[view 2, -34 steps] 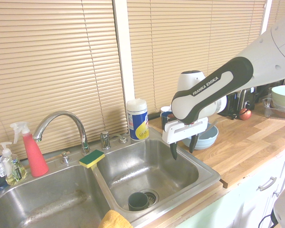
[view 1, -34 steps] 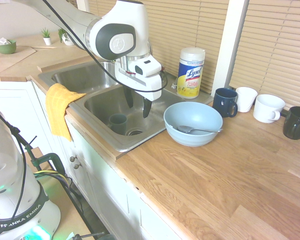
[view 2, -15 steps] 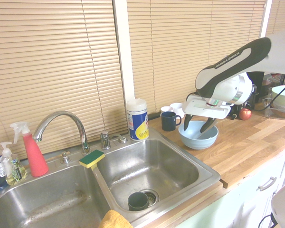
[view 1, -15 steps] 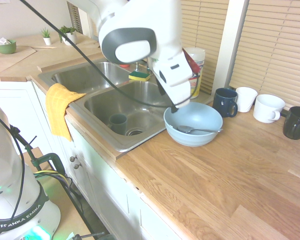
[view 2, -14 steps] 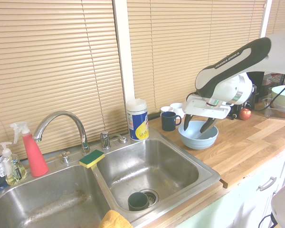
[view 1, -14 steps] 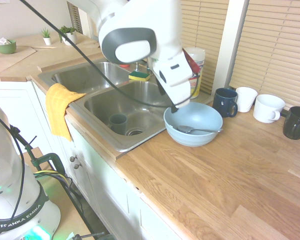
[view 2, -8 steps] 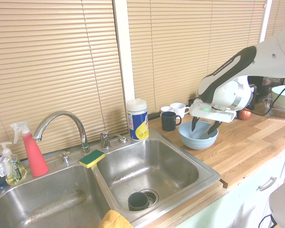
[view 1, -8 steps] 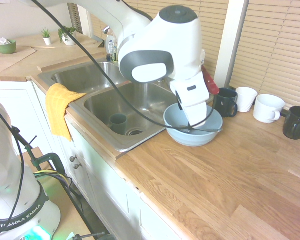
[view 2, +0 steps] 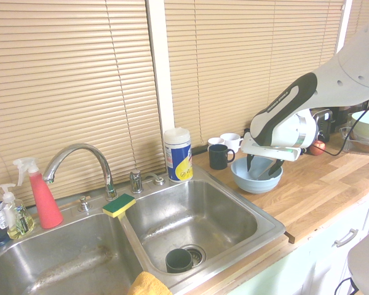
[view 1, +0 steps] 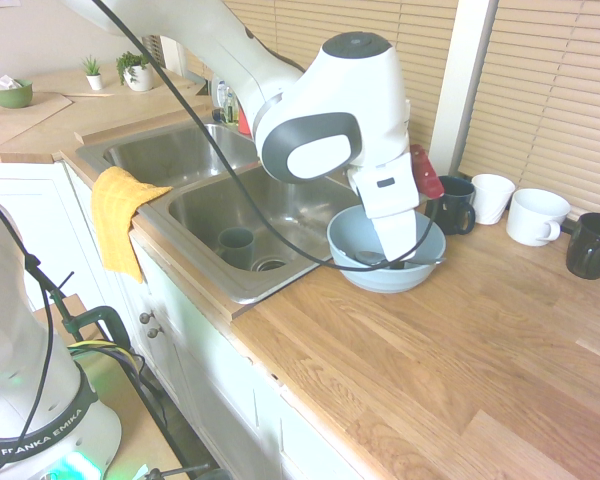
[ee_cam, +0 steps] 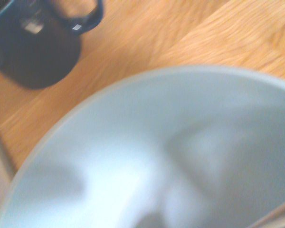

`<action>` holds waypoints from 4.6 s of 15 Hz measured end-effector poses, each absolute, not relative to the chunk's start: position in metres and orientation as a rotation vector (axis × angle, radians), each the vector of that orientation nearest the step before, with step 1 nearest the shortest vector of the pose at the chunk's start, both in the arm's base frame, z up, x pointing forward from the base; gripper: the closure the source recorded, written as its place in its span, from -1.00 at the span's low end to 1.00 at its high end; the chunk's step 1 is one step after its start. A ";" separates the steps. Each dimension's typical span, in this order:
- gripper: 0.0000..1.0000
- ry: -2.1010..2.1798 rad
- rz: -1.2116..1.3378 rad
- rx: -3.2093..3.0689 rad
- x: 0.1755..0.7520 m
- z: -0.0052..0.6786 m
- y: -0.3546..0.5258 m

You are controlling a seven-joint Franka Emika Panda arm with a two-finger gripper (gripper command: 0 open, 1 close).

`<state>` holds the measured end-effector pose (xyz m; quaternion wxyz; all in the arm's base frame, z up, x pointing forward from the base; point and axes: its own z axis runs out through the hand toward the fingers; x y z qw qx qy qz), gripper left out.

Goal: Put the spoon into the sink

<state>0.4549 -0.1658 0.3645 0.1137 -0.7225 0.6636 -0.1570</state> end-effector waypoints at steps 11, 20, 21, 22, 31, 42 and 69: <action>1.00 2.004 -0.566 -2.064 0.478 0.345 -0.162; 1.00 2.019 -0.535 -2.028 0.486 0.328 -0.165; 1.00 2.019 -0.533 -2.026 0.486 0.327 -0.166; 1.00 2.017 -0.532 -2.023 0.486 0.327 -0.167; 1.00 1.960 -0.537 -2.055 0.491 0.334 -0.153; 1.00 1.818 -0.662 -2.099 0.460 0.434 -0.109; -1.00 1.618 -0.084 -3.035 0.533 0.170 0.185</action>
